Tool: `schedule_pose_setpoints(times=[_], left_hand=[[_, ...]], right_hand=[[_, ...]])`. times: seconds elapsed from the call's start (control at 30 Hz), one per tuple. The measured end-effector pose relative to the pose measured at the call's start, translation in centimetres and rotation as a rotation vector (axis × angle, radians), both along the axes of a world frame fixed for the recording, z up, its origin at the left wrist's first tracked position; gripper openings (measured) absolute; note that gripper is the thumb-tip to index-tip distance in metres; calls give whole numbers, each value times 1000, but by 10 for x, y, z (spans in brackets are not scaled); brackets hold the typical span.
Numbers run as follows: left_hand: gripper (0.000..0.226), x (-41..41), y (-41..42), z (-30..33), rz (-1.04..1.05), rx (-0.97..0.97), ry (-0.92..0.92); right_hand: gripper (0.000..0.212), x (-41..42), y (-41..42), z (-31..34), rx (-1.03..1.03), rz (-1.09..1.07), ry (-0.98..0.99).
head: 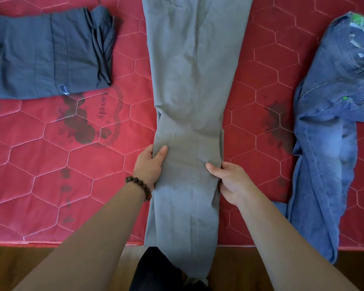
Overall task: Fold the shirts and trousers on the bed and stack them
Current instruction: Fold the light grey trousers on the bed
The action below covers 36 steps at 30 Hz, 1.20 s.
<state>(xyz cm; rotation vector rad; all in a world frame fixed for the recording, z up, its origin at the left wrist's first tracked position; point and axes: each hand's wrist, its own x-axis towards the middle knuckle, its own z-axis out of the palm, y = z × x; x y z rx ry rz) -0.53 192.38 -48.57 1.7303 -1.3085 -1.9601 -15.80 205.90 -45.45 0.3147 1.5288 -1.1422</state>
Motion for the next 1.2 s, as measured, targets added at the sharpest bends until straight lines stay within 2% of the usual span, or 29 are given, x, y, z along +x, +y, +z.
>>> schedule_pose_setpoints(times=[0.1,0.17,0.27,0.33,0.4,0.47,0.53,0.6,0.67,0.83,0.9,0.93,1.0,1.13,1.17,1.2], left_hand=[[33,-2,-8,-9,-90,-128,-190],[40,-4,-16,-13,-140,-123,-244],[39,-12,-30,-10,-62,-9,-136],[23,-23,-43,-3,28,36,-12],[21,-38,-61,-3,88,96,79],[20,-55,-78,-5,126,145,86],[14,-69,-90,-9,140,162,18],[6,-74,-98,-11,124,112,-61],[8,-74,-104,-12,70,33,-96],[12,-66,-109,-10,74,-166,-25],[17,-63,-106,-15,84,-202,-77],[19,-60,-104,-18,90,-181,-142],[24,-56,-97,-16,102,-52,-202],[45,-37,-75,1,65,277,-43],[46,-30,-66,4,11,330,-40],[44,-22,-55,6,-53,374,-52]], right_hand=[[13,-5,0,-4,83,25,86],[19,-7,-3,-9,161,148,217],[32,-13,-16,-14,183,246,324],[30,-24,-32,-18,140,158,347],[22,-35,-53,-24,87,68,374],[26,-44,-71,-31,84,-3,361],[23,-49,-85,-35,104,-71,305],[19,-55,-93,-37,132,-96,319],[16,-60,-97,-37,138,-77,415],[23,-67,-96,-34,65,-97,623],[27,-64,-93,-39,102,-69,651],[34,-60,-89,-41,134,-44,592],[65,-54,-73,-46,156,27,427],[107,-37,-31,-36,128,210,276],[112,-30,-20,-30,120,242,250],[106,-21,-9,-23,111,276,221]])
